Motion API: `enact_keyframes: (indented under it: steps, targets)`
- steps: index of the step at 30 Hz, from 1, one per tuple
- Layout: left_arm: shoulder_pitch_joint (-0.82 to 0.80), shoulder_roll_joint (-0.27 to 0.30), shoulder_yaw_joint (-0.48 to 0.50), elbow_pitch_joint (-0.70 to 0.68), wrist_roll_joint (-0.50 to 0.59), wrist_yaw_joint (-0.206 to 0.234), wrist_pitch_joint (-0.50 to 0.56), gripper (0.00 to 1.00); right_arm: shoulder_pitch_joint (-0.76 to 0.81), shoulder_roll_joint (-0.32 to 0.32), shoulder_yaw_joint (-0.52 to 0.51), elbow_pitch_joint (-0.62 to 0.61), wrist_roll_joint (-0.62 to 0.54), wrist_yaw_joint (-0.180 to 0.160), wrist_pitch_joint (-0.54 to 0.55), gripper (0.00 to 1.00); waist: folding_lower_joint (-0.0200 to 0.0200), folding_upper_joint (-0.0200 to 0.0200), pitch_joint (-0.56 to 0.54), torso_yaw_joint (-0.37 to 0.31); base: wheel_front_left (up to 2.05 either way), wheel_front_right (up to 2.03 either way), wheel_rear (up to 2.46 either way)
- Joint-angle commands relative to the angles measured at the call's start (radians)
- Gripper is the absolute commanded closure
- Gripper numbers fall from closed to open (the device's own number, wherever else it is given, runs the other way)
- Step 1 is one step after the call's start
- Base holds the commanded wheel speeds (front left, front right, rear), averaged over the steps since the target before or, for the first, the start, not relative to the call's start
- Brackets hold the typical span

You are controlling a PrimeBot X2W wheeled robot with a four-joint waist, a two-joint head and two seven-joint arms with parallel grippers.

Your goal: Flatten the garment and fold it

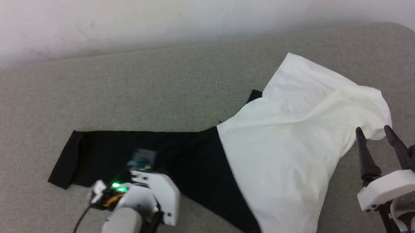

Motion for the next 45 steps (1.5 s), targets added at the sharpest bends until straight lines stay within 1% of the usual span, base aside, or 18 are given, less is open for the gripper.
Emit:
enact_keyframes:
  steps: [1,7,10,12,14,16,20,21,22,24,27,29,31,34,36,39,42,45]
  targets:
    - [0.001,0.013,0.018,0.01,-0.003,0.016,-0.015,1.0,0.001,0.003,-0.001,0.004,-0.005,-0.002,-0.002,0.0,-0.0002,-0.0001,-0.021,0.02,0.0,0.0,0.0]
    - [-0.003,0.048,0.179,-0.034,-0.043,0.122,-0.179,1.0,0.022,0.002,0.011,0.005,-0.012,-0.002,0.013,0.0,-0.0002,-0.0001,-0.067,0.069,0.0,0.0,0.0]
    - [0.012,0.07,0.252,-0.055,-0.065,0.165,-0.227,1.0,0.032,0.001,0.025,0.003,-0.011,-0.002,0.022,0.0,-0.0002,-0.0001,-0.078,0.092,0.0,0.0,0.0]
    - [0.03,0.083,0.286,-0.055,-0.076,0.185,-0.233,1.0,0.037,0.001,0.036,0.002,-0.009,-0.002,0.028,0.0,-0.0002,-0.0001,-0.08,0.104,0.0,0.0,0.0]
    - [0.054,0.095,0.306,-0.045,-0.082,0.198,-0.222,1.0,0.041,0.001,0.046,0.004,-0.007,-0.002,0.036,0.0,-0.0002,-0.0001,-0.077,0.115,0.0,0.0,0.0]
    - [0.078,0.102,0.307,-0.024,-0.083,0.202,-0.203,1.0,0.047,0.002,0.05,0.01,-0.002,-0.002,0.046,0.0,-0.0002,-0.0001,-0.072,0.124,0.0,0.0,0.0]
    - [0.109,0.086,0.279,0.016,-0.093,0.18,-0.197,1.0,0.061,0.003,0.063,0.037,0.009,-0.002,0.089,0.0,-0.0002,-0.0001,-0.061,0.134,0.0,0.0,0.0]
    - [0.111,0.082,0.274,0.023,-0.091,0.177,-0.212,0.76,0.063,0.001,0.067,0.043,0.013,-0.002,0.098,0.0,-0.0002,-0.0001,-0.06,0.136,0.0,0.0,0.0]
    - [0.11,0.078,0.271,0.027,-0.088,0.178,-0.233,0.0,0.065,-0.001,0.071,0.046,0.018,-0.002,0.105,0.0,-0.0002,-0.0001,-0.06,0.139,0.0,0.0,0.0]
    - [0.102,0.066,0.262,0.024,-0.088,0.165,-0.296,0.0,0.067,-0.004,0.077,0.048,0.038,-0.002,0.118,0.0,-0.0002,-0.0001,-0.066,0.144,0.0,0.0,0.0]
    - [0.089,0.057,0.249,0.001,-0.079,0.138,-0.431,0.0,0.068,-0.02,0.101,0.037,0.08,-0.002,0.154,0.0,-0.0002,-0.0001,-0.086,0.152,0.0,0.0,0.0]
    - [0.086,0.056,0.237,-0.018,-0.062,0.121,-0.533,0.0,0.068,-0.042,0.138,0.023,0.122,-0.002,0.195,0.0,-0.0002,-0.0001,-0.1,0.158,0.0,0.0,0.0]
    - [0.092,0.06,0.215,-0.034,-0.042,0.096,-0.602,0.0,0.068,-0.071,0.187,0.005,0.177,-0.002,0.253,0.0,-0.0002,-0.0001,-0.113,0.165,0.0,0.0,0.0]
    - [0.111,0.064,0.188,-0.073,-0.006,0.071,-0.636,0.0,0.062,-0.125,0.273,-0.012,0.268,-0.002,0.378,0.0,-0.0002,-0.0001,-0.124,0.176,0.0,0.0,0.0]
    - [0.129,0.055,0.172,-0.103,0.015,0.064,-0.64,0.0,0.05,-0.162,0.323,-0.017,0.316,-0.002,0.46,0.0,-0.0002,-0.0001,-0.127,0.187,0.0,0.0,0.0]
    - [0.164,0.03,0.158,-0.165,0.038,0.062,-0.641,0.0,0.016,-0.184,0.362,0.005,0.373,-0.002,0.562,0.0,-0.0002,-0.0001,-0.126,0.207,0.0,0.0,0.0]
    - [0.189,0.004,0.149,-0.198,0.047,0.058,-0.641,0.0,-0.029,-0.199,0.386,0.063,0.383,-0.002,0.628,0.0,-0.0002,-0.0001,-0.116,0.233,0.0,0.0,0.0]
    - [0.195,-0.015,0.139,-0.208,0.054,0.049,-0.641,0.0,-0.076,-0.198,0.395,0.137,0.378,-0.002,0.649,0.0,-0.0002,-0.0001,-0.102,0.261,0.0,0.0,0.0]
